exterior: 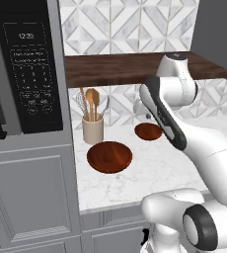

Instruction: Pick up the bowls on the counter and stack them on top of one another in the open cabinet. Place the smaller bowl on top of the larger bowl.

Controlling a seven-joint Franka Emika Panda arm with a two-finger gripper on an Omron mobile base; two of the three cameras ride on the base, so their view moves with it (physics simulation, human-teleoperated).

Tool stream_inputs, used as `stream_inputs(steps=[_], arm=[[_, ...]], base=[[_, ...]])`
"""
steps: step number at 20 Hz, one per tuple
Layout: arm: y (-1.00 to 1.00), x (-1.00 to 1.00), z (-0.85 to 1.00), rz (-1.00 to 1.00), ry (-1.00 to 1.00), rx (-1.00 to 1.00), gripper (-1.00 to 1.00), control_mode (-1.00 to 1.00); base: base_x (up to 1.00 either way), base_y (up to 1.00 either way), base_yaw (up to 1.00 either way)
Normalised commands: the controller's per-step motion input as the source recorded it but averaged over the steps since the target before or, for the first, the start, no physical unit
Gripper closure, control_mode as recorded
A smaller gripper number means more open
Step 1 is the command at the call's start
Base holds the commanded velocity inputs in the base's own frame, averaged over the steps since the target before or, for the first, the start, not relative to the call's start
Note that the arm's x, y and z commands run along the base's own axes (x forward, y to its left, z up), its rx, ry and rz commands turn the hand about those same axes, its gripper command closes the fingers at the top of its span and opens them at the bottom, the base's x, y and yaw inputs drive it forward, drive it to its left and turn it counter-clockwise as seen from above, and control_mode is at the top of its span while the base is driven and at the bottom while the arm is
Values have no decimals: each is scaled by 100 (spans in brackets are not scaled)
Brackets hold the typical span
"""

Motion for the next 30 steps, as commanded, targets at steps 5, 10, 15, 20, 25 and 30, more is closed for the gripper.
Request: stream_inputs(steps=[5,10,15,20,25,30], arm=[[-53,0,-7,-15,-5,8,-100,-100],[-100,-2,-26,-18,-29,6,-100,-100],[-62,31,-34,11,-21,-3,-100,-100],[-17,49,-84,-22,7,11,-100,-100],[-2,43,-35,-38,34,29,-100,-100],[-7,4,-25,-12,8,31,-100,-100]], base=[[0,0,0],[0,0,0],[0,0,0],[0,0,0],[0,0,0],[0,0,0]])
